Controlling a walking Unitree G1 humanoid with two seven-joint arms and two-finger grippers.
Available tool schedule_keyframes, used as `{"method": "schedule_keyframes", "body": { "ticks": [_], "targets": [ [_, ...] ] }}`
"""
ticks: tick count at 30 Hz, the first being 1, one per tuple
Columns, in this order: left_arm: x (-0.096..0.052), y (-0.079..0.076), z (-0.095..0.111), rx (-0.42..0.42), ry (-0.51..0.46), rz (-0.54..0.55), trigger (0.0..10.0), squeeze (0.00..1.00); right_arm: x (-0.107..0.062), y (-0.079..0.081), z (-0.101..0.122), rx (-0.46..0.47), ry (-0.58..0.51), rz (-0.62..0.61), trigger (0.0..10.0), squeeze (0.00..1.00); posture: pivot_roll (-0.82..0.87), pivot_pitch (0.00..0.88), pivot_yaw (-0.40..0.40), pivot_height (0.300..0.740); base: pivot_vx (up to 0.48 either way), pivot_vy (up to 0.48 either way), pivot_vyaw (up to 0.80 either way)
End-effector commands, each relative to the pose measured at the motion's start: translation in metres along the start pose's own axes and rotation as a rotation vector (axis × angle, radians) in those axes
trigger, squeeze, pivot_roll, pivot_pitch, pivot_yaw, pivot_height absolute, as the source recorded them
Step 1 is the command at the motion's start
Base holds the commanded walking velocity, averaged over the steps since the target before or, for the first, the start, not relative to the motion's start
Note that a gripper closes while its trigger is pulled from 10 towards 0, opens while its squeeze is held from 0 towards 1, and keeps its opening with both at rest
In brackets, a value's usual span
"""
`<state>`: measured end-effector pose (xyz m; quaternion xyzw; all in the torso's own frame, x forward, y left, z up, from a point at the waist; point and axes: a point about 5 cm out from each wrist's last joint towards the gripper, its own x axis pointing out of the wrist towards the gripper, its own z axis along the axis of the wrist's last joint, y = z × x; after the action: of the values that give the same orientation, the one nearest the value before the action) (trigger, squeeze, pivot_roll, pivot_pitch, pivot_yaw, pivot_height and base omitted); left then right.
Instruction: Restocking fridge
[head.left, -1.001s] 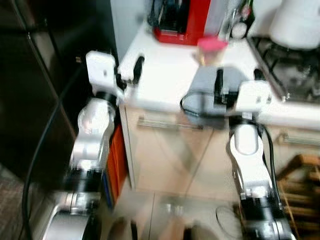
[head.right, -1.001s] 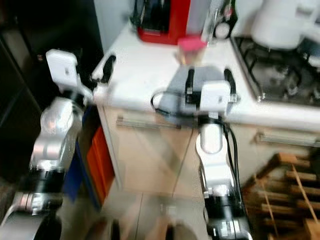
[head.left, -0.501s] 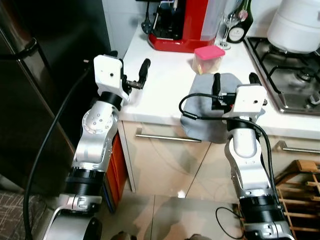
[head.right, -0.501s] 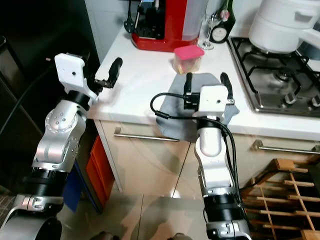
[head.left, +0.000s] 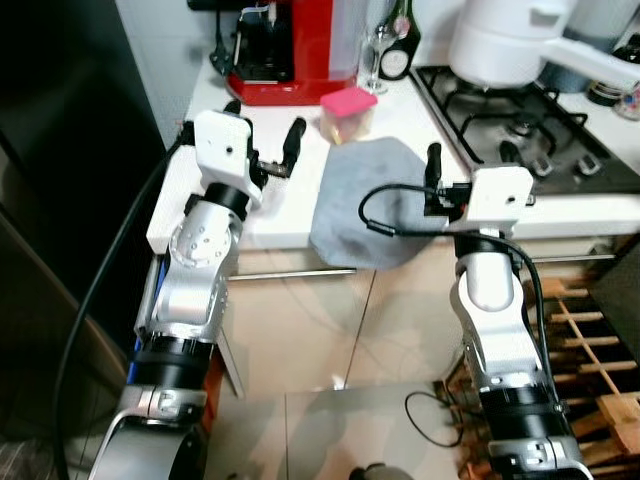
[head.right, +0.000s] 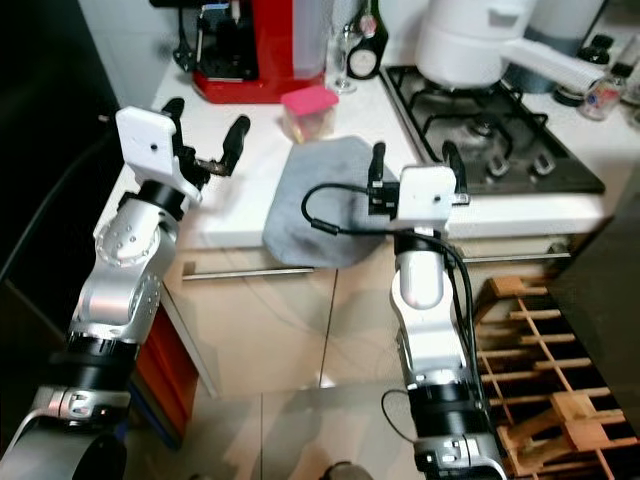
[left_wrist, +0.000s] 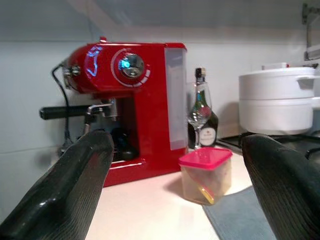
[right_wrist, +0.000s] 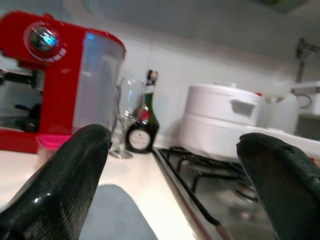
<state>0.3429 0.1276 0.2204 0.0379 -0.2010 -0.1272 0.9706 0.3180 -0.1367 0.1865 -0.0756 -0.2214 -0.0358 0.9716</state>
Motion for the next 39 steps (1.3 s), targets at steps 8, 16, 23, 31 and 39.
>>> {"method": "schedule_keyframes", "body": {
  "ticks": [8, 16, 23, 31, 39],
  "targets": [
    [0.006, -0.002, 0.011, 0.008, -0.043, -0.010, 10.0, 0.00, 0.002, 0.006, 0.000, -0.007, -0.005, 0.034, 10.0, 0.05, -0.10, 0.000, 0.001, 0.740, 0.308, 0.368, 0.00],
    [0.008, -0.002, 0.014, 0.041, -0.060, -0.023, 10.0, 0.00, 0.003, 0.006, 0.001, 0.010, -0.008, 0.029, 10.0, 0.11, -0.10, 0.000, 0.001, 0.740, 0.416, 0.152, -0.26],
    [0.012, -0.008, 0.014, 0.052, -0.059, -0.059, 10.0, 0.00, 0.003, 0.002, 0.001, 0.001, -0.022, 0.005, 10.0, 0.15, -0.10, 0.000, 0.005, 0.740, 0.480, 0.000, -0.71],
    [0.014, -0.014, 0.010, 0.090, -0.021, -0.083, 10.0, 0.00, 0.001, 0.004, 0.000, -0.007, -0.022, 0.006, 10.0, 0.12, -0.10, 0.000, 0.011, 0.740, 0.180, 0.000, -0.28],
    [0.012, -0.017, 0.012, 0.080, -0.042, -0.107, 10.0, 0.00, 0.001, 0.004, -0.002, -0.012, -0.018, 0.006, 10.0, 0.10, -0.10, 0.000, 0.009, 0.740, 0.038, -0.046, 0.00]
  ]
}}
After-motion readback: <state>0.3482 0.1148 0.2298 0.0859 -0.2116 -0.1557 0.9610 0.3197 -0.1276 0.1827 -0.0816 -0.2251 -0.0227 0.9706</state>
